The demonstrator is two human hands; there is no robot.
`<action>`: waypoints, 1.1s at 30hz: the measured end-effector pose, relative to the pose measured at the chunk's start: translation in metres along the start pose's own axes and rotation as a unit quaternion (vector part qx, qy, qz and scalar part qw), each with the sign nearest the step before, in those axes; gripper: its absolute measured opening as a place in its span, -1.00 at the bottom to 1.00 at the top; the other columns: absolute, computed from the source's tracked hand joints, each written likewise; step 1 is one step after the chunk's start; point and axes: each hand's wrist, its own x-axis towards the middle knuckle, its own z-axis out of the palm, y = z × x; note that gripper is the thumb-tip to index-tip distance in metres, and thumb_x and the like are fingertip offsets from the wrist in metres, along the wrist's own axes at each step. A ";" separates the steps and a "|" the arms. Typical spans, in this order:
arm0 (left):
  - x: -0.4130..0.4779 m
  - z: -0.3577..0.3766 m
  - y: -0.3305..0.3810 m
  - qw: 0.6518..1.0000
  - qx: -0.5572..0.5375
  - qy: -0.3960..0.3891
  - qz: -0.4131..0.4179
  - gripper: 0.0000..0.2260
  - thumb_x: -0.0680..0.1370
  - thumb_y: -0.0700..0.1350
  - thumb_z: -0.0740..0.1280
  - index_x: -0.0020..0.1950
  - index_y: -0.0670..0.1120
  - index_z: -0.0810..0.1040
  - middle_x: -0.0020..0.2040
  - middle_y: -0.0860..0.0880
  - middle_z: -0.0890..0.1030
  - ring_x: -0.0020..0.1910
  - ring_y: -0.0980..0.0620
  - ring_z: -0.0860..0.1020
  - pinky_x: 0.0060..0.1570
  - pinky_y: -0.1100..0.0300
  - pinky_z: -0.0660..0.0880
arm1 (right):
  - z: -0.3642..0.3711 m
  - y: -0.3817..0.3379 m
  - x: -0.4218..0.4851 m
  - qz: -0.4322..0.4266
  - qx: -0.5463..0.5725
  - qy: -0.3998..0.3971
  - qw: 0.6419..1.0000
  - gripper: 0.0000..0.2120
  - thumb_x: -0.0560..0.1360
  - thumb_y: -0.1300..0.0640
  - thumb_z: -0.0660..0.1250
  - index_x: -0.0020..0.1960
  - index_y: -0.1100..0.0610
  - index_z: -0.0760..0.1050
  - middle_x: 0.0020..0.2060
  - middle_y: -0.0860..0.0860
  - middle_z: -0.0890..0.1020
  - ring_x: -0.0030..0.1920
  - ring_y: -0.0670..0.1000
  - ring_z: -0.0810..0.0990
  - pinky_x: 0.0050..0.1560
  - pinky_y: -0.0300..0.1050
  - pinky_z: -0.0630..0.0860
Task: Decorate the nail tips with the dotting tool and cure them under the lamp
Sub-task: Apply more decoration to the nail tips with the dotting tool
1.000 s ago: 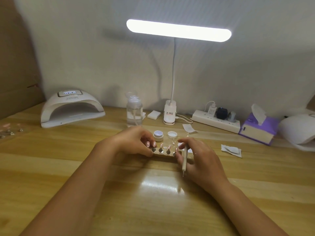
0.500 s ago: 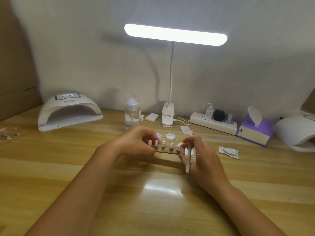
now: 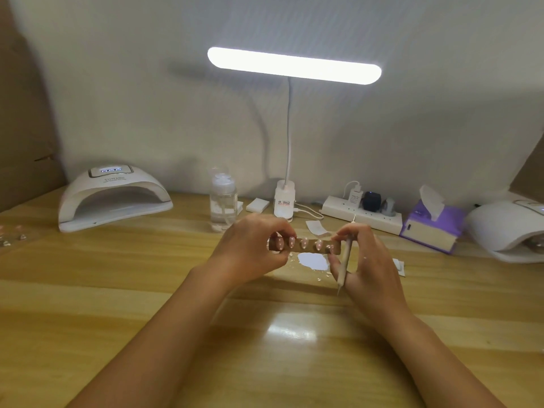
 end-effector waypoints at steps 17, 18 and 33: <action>-0.003 0.007 -0.003 0.999 0.030 0.029 0.014 -0.81 0.39 -0.05 0.46 -0.03 0.16 0.61 -0.23 0.24 0.55 -0.16 0.18 0.47 -0.16 0.27 0.44 | 0.002 0.005 -0.001 0.011 0.072 0.000 0.997 -0.85 0.47 0.26 0.49 -0.01 0.15 0.56 -0.12 -0.04 0.66 -0.09 0.04 0.62 -0.11 0.11 0.57; -0.004 0.007 -0.003 0.999 0.030 0.030 0.012 -0.81 0.39 -0.05 0.46 -0.04 0.16 0.61 -0.24 0.24 0.54 -0.16 0.18 0.46 -0.17 0.28 0.43 | 0.002 0.004 -0.001 0.012 0.072 0.000 0.997 -0.85 0.47 0.25 0.49 -0.01 0.15 0.56 -0.12 -0.04 0.67 -0.09 0.04 0.62 -0.10 0.11 0.57; -0.004 0.007 -0.006 1.000 0.009 -0.011 -0.012 -0.83 0.39 -0.02 0.42 -0.06 0.18 0.58 -0.25 0.25 0.55 -0.12 0.17 0.50 -0.14 0.16 0.50 | -0.004 0.008 -0.002 0.017 -0.018 -0.048 0.999 -0.71 0.44 0.13 0.52 0.11 0.02 0.54 -0.06 -0.20 0.55 -0.01 -0.02 0.52 0.01 0.03 0.52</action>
